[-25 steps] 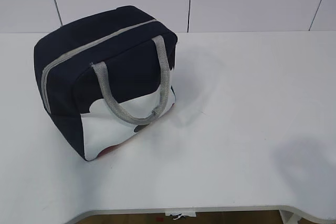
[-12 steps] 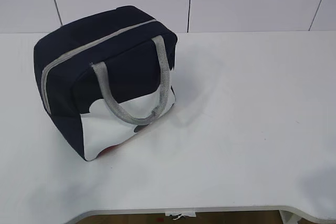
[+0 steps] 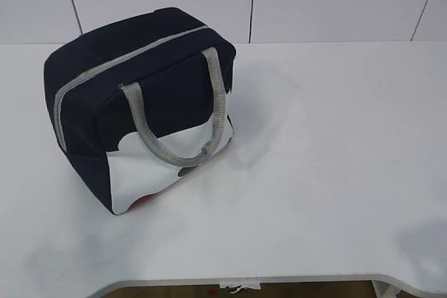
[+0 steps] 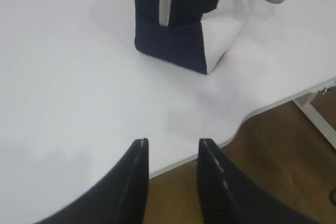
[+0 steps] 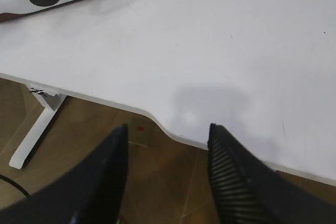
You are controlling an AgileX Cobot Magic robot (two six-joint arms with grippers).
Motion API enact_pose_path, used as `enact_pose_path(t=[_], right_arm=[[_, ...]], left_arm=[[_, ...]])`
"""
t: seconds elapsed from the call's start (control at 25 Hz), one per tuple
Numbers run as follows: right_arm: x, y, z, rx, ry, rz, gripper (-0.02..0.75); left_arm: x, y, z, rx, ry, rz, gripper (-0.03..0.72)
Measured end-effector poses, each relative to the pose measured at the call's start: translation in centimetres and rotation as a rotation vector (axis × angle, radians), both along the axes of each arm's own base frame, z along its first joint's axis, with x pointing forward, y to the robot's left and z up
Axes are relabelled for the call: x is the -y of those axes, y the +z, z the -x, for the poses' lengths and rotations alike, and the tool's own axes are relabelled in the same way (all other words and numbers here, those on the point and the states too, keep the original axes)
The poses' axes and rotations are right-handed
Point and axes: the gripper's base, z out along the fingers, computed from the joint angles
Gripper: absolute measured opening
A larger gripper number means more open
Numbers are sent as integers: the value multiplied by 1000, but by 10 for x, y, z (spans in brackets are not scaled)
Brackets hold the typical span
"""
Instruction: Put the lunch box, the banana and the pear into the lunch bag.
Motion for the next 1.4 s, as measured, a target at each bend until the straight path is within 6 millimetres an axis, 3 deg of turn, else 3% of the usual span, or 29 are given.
enact_pose_path(t=[0.6,0.92,1.4], right_arm=[[-2,-2,-2,6,1,-7,378],[-3,-2,-2,8,-122,-5,378],[-3,-2,-2,9,-124,-4,378]], left_arm=[[-1,0,-1,-3,47,13,244],[0,0,-1,0,186,14,244],[0,0,-1,3,193,11,244]])
